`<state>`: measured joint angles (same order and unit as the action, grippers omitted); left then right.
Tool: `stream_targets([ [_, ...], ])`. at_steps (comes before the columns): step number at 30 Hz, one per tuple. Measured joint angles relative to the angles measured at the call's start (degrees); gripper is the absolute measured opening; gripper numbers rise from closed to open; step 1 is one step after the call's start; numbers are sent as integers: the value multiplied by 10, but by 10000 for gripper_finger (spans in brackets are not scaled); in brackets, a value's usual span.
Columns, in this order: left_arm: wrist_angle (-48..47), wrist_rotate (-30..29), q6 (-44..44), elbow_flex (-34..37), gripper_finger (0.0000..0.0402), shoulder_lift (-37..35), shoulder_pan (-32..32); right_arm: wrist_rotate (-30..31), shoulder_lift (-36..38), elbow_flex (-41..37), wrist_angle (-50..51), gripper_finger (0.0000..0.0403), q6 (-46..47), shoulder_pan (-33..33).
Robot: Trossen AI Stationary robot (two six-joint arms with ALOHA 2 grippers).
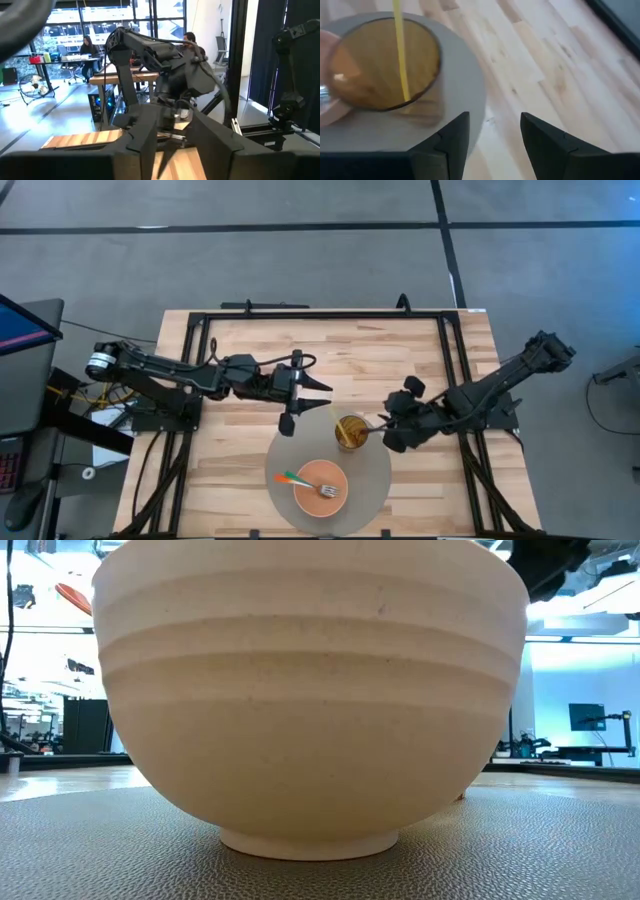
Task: Pick & Place Utensil
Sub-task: Return to Home Position
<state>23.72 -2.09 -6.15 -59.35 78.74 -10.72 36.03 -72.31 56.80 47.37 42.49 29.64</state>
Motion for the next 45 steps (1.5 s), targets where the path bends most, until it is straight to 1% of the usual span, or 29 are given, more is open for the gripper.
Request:
stream_targets([
  [3,-32,0,0,0,138,-21,-1,0,0,0,2,170,-32,-30],
  [7,-116,-12,0,0,139,-77,-1,-2,0,2,13,171,-41,-72],
  [11,-218,-33,0,14,131,-159,-1,-15,0,19,20,170,-41,-100],
  [16,-324,-74,34,47,115,-280,-1,-17,0,54,17,169,-77,-105],
  [19,-354,-103,58,83,104,-355,-1,-16,0,64,14,171,-112,-105],
  [21,-357,-113,68,117,97,-403,-1,-7,0,65,10,172,-129,-105],
  [25,-357,-114,71,198,86,-504,-1,-10,2,65,-20,173,-130,-108],
  [27,-357,-114,69,242,82,-552,-1,-19,14,64,-34,173,-146,-110],
  [29,-357,-114,69,286,79,-602,-1,-29,32,61,-71,172,-174,-109],
  [32,-357,-114,69,340,76,-671,-1,-50,66,22,-161,171,-255,-105],
  [34,-357,-114,70,363,76,-714,-1,-70,97,-17,-231,172,-301,-107],
  [37,-353,-114,69,380,76,-783,-1,-110,155,-80,-305,173,-330,-128],
  [39,-348,-115,66,381,76,-787,-1,-136,196,-124,-328,173,-322,-146],
  [40,-360,-116,66,380,76,-786,-1,-142,220,-148,-339,173,-315,-155],
  [42,-347,-108,65,378,76,-773,-1,-155,262,-191,-373,171,-310,-170],
  [45,-357,-114,65,394,76,-769,-1,-185,324,-253,-416,171,-329,-186],
])
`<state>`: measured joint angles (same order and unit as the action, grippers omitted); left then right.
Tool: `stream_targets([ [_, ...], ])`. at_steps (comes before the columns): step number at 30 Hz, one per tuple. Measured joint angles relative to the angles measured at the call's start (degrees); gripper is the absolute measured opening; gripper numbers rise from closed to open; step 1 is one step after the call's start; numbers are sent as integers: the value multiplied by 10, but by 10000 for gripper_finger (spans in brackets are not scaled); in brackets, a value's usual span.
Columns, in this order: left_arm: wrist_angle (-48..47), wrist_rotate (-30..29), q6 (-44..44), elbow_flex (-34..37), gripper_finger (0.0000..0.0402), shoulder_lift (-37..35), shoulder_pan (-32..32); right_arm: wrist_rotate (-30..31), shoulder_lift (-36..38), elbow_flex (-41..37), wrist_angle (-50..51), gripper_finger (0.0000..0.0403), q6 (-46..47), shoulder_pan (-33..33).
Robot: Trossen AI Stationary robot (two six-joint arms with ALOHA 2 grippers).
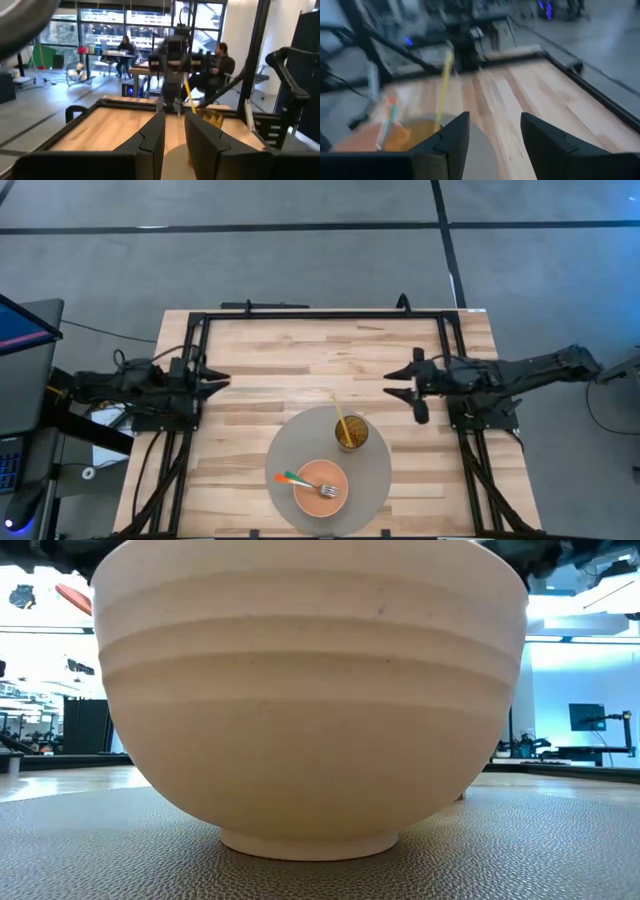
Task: Pick & Place Utensil
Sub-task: Return to Home Position
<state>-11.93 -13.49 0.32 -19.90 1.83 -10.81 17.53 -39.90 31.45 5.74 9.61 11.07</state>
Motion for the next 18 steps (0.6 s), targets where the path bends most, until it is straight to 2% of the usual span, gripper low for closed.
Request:
stream_targets([
  [6,14,-63,0,23,76,-3,0,-43,109,-83,-56,172,-10,-16],
  [11,66,-53,-2,45,76,-17,0,-44,181,-131,-72,173,-12,-13],
  [18,115,-53,-5,97,76,-18,0,-44,242,-194,-114,170,-22,-14],
])
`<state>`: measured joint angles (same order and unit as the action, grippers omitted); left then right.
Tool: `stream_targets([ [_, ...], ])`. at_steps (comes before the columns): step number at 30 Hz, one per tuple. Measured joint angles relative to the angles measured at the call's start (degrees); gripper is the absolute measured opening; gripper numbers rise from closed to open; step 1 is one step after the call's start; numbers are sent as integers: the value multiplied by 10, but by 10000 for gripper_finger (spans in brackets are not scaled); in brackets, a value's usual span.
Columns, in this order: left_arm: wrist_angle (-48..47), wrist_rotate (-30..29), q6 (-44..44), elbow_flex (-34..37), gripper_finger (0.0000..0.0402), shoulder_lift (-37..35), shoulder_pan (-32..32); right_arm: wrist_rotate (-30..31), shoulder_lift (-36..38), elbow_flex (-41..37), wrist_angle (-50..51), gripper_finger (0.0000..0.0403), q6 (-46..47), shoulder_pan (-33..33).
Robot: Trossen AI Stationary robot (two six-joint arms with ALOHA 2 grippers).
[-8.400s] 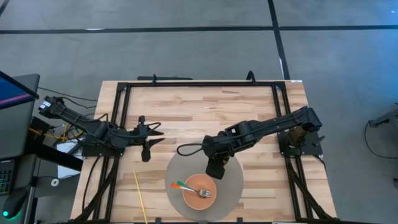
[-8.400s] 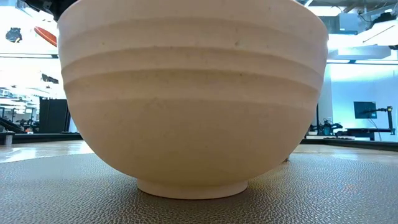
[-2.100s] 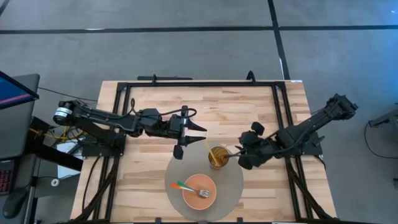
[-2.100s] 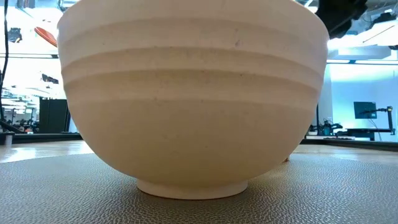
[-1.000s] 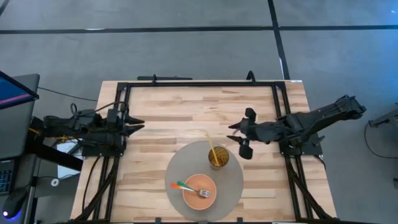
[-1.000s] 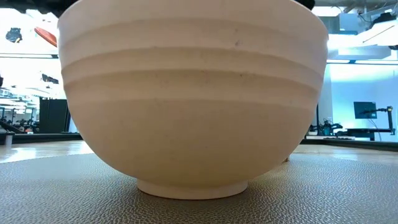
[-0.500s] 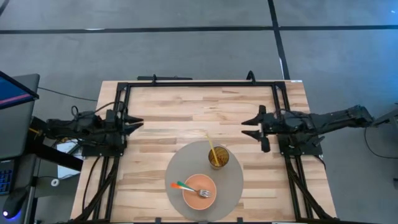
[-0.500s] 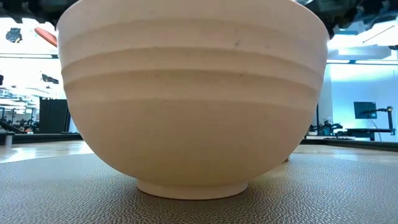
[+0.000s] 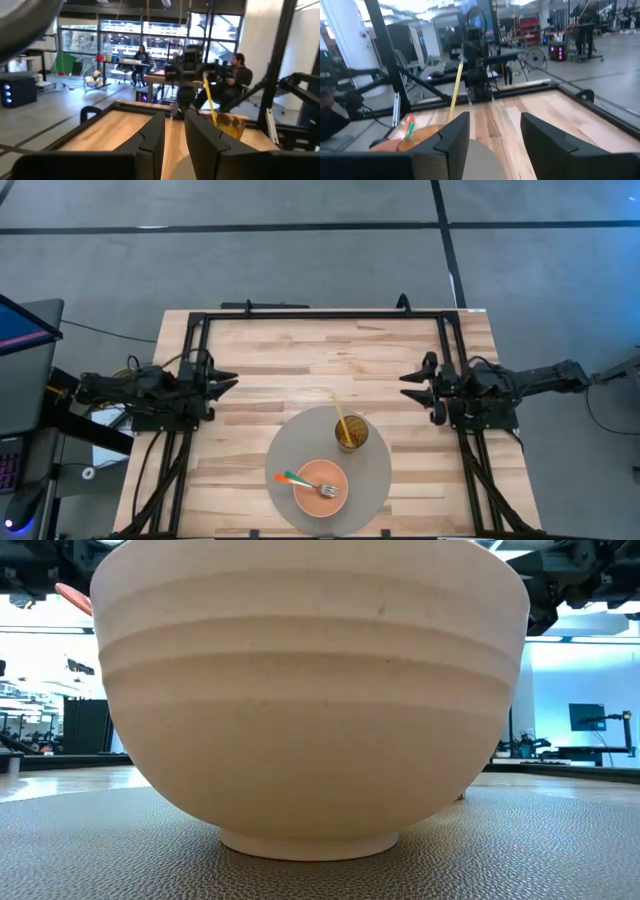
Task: Pick & Place Utensil
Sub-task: Return to Home Position
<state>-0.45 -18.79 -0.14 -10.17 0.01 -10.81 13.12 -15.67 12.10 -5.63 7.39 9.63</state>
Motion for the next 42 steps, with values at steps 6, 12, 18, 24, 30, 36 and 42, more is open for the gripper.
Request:
stream_targets([
  [6,54,10,7,57,76,0,0,0,40,-31,-8,170,1,0],
  [12,62,13,35,99,76,0,0,0,76,-58,-13,170,1,1],
  [18,70,25,31,99,76,0,0,2,121,-100,-39,170,-8,0],
  [24,70,25,50,99,76,10,0,2,147,-117,-26,170,-1,0],
  [30,70,25,55,99,76,16,0,2,146,-117,-15,170,-4,1],
  [36,70,25,56,99,76,16,0,2,146,-117,13,170,-4,1],
  [42,70,25,56,99,76,16,0,2,146,-117,13,170,-4,1],
])
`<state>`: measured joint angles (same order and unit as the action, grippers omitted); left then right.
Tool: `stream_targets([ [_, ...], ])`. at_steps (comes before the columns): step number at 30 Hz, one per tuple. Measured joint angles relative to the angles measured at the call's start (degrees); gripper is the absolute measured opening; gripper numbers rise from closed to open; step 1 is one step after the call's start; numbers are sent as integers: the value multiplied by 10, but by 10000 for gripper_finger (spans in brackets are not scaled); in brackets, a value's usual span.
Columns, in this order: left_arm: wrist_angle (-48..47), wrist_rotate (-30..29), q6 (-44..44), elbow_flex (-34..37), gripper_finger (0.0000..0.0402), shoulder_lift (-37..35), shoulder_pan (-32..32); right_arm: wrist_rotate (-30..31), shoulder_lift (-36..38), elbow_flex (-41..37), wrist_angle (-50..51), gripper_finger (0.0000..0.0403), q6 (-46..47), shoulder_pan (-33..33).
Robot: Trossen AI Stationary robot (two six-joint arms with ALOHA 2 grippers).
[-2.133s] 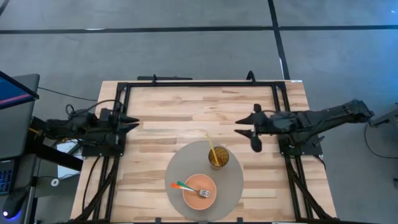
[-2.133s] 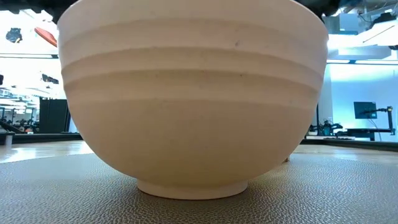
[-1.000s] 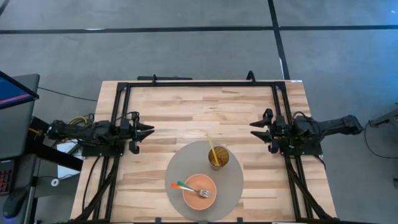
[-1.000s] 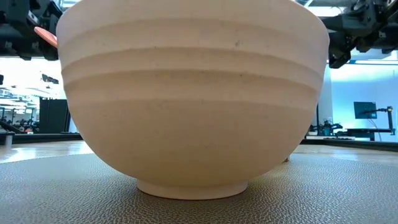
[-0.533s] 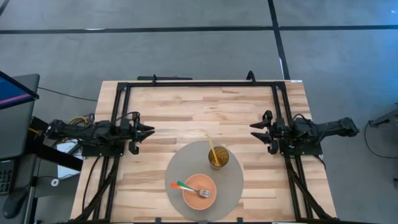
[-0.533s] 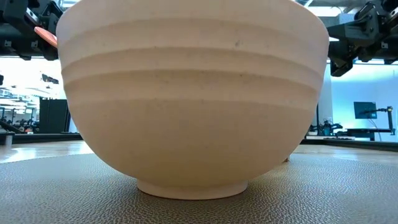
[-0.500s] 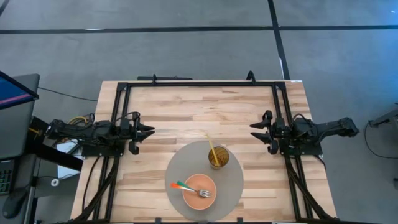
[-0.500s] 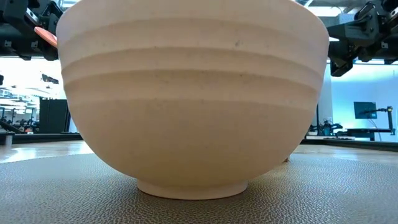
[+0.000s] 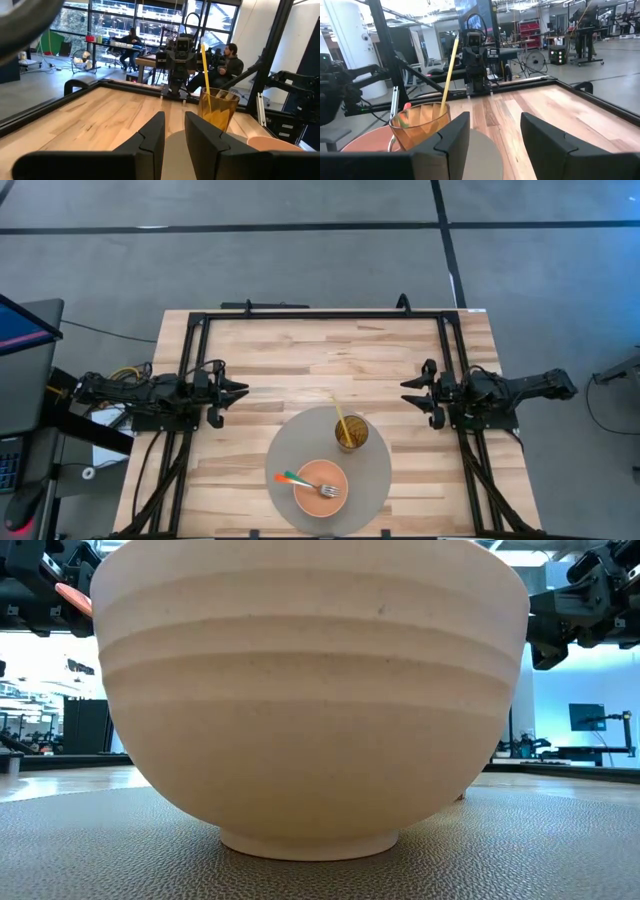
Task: Pick & Place Utensil
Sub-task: Return to Home Position
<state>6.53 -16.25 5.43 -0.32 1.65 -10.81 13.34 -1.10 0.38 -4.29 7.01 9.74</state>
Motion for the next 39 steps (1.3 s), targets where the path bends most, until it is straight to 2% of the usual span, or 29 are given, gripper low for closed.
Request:
stream_targets([
  [16,0,-1,0,0,76,1,-3,0,0,0,0,170,1,0],
  [21,2,2,0,0,76,24,-28,0,0,-1,0,170,1,0],
  [39,5,0,0,0,76,84,-29,0,0,-1,0,170,1,0],
])
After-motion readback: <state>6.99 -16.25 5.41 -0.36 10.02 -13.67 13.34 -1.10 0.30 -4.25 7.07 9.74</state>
